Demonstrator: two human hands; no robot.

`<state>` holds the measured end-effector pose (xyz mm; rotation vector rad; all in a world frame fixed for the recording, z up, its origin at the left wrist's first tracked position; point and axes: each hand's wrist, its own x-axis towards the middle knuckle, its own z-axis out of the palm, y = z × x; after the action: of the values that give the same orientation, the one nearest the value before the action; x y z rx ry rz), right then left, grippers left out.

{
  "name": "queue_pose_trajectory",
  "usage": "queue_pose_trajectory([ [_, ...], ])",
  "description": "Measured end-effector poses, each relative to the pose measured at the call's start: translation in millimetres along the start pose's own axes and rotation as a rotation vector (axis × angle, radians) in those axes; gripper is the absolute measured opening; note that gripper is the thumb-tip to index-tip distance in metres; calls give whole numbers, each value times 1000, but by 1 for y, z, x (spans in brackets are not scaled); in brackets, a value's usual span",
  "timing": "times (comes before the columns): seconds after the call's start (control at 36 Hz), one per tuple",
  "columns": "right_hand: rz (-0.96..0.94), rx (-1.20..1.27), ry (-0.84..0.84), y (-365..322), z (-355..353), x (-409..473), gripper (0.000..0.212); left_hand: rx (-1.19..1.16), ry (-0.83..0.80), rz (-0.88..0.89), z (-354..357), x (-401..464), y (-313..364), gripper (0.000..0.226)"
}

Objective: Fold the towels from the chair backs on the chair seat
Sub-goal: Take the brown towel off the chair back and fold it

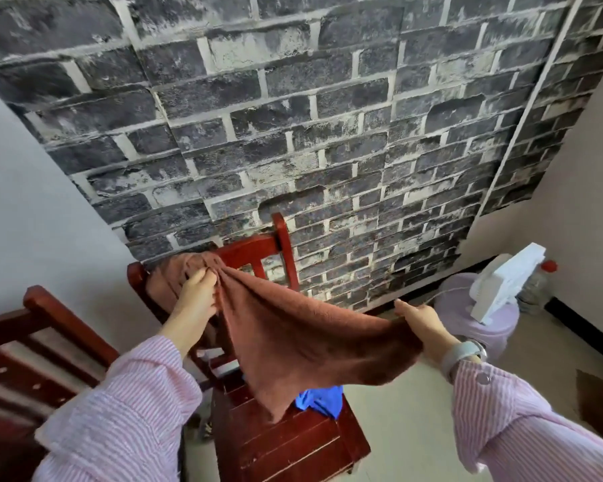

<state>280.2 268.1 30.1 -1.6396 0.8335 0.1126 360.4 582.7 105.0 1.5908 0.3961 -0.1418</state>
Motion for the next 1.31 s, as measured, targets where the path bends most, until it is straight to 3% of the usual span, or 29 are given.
queue_pose_trajectory([
  [0.06, 40, 113, -123, 2, 7, 1, 9, -66, 9, -59, -15, -7, -8, 25],
  [0.19, -37, 53, -272, 4, 28, 4, 26, -58, 5, -250, -59, -32, -31, 12],
  [0.28, -66, 7, -296, 1, 45, 3, 35, 58, 12, -186, -92, -49, -50, 12],
  [0.39, -88, -10, -390, -2, 76, -2, 40, 261, 49, -114, -133, -71, -73, 31],
  [0.53, 1, 155, -581, -3, 125, -24, 25, 556, 96, -88, -176, -96, -93, 49],
  [0.67, -5, 5, -709, 1, 173, -46, 11, 695, 78, -150, -213, -119, -103, 62],
  [0.83, -34, -382, -865, 5, 231, -63, 20, 817, 30, -242, -272, -131, -128, 60],
  [0.94, -164, -552, -808, 8, 280, -80, 39, 949, 11, -321, -321, -125, -156, 59],
  [1.0, -262, -631, -793, 7, 309, -92, 40, 1040, 49, -276, -348, -116, -170, 43],
  [1.06, -330, -674, -796, 7, 341, -104, 36, 1085, 225, -194, -375, -105, -181, 25],
  [1.14, -506, -812, -783, 6, 390, -123, 30, 1011, 506, -74, -417, -86, -183, 15],
  [1.31, -779, -925, -531, -10, 481, -164, 24, 1075, 687, 59, -492, -54, -172, 18],
])
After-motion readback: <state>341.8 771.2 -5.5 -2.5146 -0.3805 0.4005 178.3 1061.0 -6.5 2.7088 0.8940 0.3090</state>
